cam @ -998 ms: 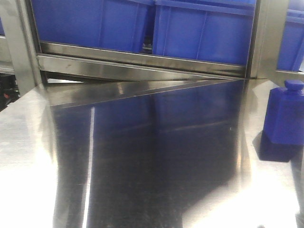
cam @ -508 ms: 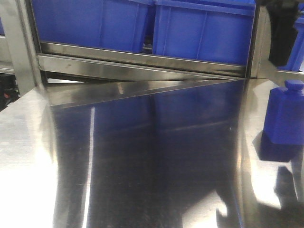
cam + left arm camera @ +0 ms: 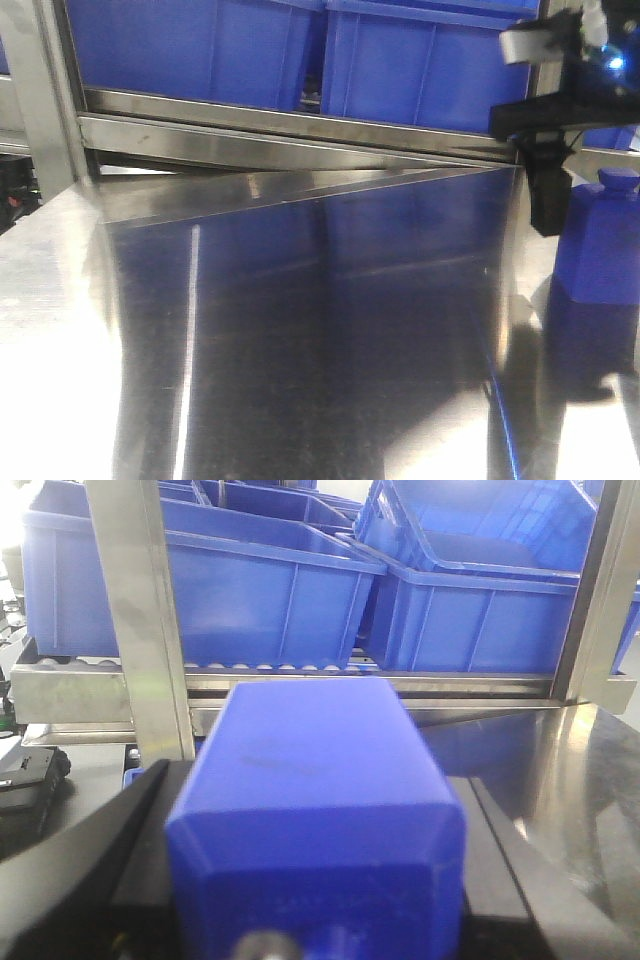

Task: Pick and sort blue part to right shelf
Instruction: 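Grasp the second blue part with the right gripper and lift it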

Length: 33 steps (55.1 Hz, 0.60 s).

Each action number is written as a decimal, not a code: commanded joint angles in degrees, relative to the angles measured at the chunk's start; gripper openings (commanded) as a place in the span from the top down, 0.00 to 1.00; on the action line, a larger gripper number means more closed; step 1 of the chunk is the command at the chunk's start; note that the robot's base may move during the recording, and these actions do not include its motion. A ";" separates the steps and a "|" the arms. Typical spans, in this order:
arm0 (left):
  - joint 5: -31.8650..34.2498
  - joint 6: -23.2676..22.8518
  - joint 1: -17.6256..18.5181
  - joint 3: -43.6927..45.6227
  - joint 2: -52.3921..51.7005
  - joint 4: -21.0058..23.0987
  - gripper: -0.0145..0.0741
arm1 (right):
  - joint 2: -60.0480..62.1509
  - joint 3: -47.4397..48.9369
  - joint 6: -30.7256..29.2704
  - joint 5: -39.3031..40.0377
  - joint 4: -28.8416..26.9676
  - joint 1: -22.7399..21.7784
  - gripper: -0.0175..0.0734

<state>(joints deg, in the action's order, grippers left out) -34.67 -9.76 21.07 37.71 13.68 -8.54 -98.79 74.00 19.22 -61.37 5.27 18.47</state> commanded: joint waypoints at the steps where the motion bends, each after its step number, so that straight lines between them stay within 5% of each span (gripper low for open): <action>1: 5.71 -0.47 0.21 1.38 0.78 -0.25 0.47 | 1.17 1.80 0.14 1.23 1.14 -0.18 0.17; 16: 5.16 -0.47 0.21 1.38 0.21 -0.65 0.47 | -0.08 1.06 0.14 3.10 1.95 -0.18 0.48; 33: -0.92 -0.57 0.21 -0.42 -8.34 -7.63 0.47 | 0.94 -2.13 0.09 4.18 2.01 -0.18 0.48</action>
<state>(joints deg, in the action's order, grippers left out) -38.31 -9.76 21.07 36.96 6.93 -14.33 -100.35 72.31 19.32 -57.98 5.98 18.47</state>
